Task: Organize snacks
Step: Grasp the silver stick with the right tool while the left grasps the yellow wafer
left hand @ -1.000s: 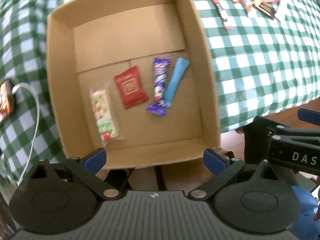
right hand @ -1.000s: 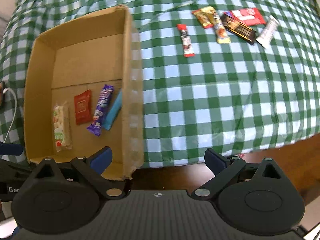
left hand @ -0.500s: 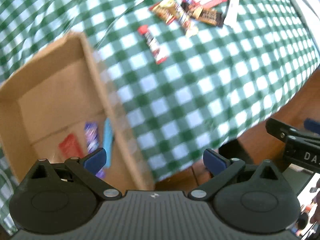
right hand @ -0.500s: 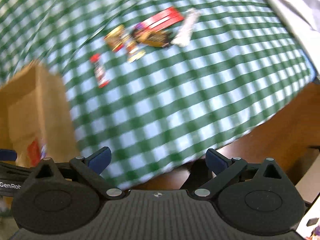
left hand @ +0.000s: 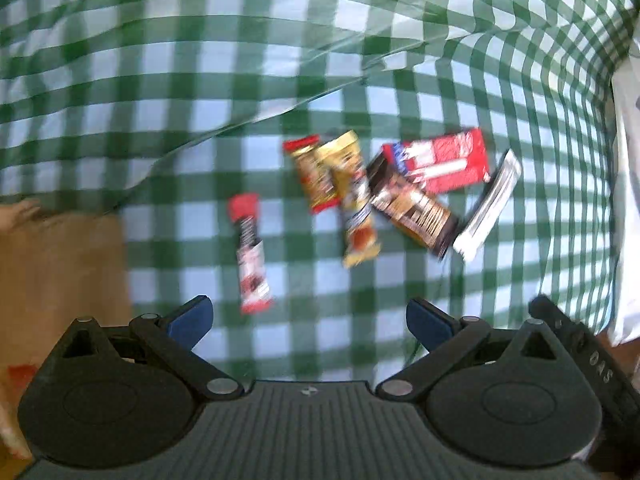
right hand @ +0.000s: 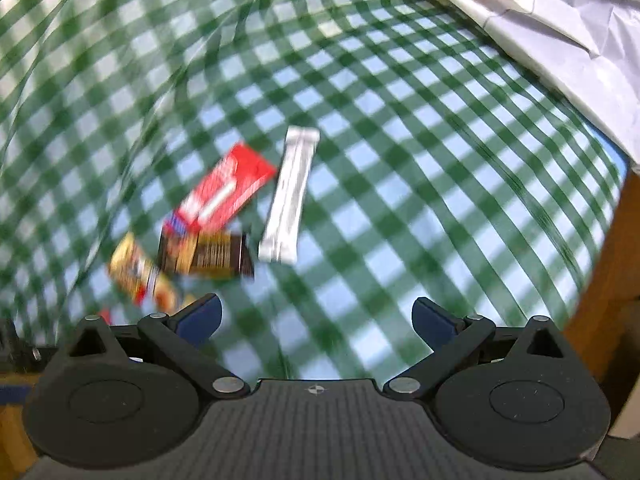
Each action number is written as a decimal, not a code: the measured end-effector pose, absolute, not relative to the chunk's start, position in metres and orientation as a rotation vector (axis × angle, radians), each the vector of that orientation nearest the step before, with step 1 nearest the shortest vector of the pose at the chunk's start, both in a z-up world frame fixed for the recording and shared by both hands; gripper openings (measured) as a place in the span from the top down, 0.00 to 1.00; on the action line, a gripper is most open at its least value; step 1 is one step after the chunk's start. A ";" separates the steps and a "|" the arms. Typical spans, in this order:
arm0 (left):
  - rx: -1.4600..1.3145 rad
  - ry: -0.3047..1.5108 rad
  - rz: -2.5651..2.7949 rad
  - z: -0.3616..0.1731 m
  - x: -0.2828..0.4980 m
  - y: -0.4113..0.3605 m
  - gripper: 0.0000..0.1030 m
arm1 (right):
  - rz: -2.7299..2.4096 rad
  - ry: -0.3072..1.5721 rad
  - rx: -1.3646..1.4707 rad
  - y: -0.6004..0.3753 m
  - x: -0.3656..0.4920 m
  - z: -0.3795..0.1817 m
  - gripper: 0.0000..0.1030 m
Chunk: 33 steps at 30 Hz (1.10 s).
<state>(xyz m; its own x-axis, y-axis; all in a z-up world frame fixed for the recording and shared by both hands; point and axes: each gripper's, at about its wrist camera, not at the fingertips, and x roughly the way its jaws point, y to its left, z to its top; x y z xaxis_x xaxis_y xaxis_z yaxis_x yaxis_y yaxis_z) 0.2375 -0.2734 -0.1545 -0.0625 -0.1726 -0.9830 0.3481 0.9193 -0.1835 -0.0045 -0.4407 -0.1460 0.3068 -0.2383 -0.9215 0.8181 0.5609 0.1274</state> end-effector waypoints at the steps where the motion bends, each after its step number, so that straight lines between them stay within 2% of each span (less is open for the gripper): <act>1: 0.135 1.580 -0.427 -0.161 0.240 -0.281 0.00 | -0.777 1.010 0.693 -0.452 0.003 -0.154 0.02; 8: 0.157 1.626 -0.397 -0.211 0.255 -0.322 0.00 | -0.791 0.995 0.776 -0.505 0.050 -0.210 0.02; 15: 0.131 1.684 -0.373 -0.254 0.269 -0.335 0.01 | -0.810 1.033 0.684 -0.524 0.081 -0.250 0.02; 21: 0.055 1.714 -0.347 -0.268 0.279 -0.328 0.03 | -0.779 1.097 0.573 -0.519 0.095 -0.279 0.01; 22: 0.038 1.713 -0.336 -0.268 0.281 -0.325 0.07 | -0.785 1.076 0.583 -0.518 0.093 -0.280 0.01; 24: 0.039 1.701 -0.306 -0.265 0.284 -0.319 0.26 | -0.792 1.054 0.570 -0.514 0.091 -0.281 0.01; 25: 0.053 1.687 -0.300 -0.262 0.284 -0.317 0.33 | -0.795 1.049 0.560 -0.512 0.091 -0.280 0.04; 26: 0.065 1.666 -0.314 -0.260 0.283 -0.316 0.50 | -0.787 1.038 0.555 -0.510 0.090 -0.279 0.08; 27: 0.075 1.648 -0.337 -0.258 0.283 -0.315 0.73 | -0.778 1.026 0.546 -0.506 0.091 -0.276 0.17; 28: 0.093 1.632 -0.367 -0.257 0.282 -0.315 0.82 | -0.767 1.012 0.525 -0.501 0.090 -0.273 0.24; 29: 0.117 1.620 -0.380 -0.257 0.281 -0.317 0.82 | -0.749 0.999 0.498 -0.495 0.090 -0.270 0.39; 31: 0.133 1.603 -0.402 -0.257 0.280 -0.318 0.84 | -0.711 0.988 0.432 -0.483 0.092 -0.267 0.60; 33: 0.137 1.567 -0.455 -0.252 0.270 -0.316 0.86 | -0.687 0.992 0.387 -0.477 0.093 -0.266 0.66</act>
<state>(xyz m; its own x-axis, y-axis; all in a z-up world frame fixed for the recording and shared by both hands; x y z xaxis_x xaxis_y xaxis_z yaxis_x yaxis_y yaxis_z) 0.2698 -0.3159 -0.2524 -0.0595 -0.1918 -0.9796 0.3630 0.9100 -0.2002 0.0934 -0.4769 -0.2655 0.3645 -0.3503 -0.8628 0.6849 0.7286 -0.0064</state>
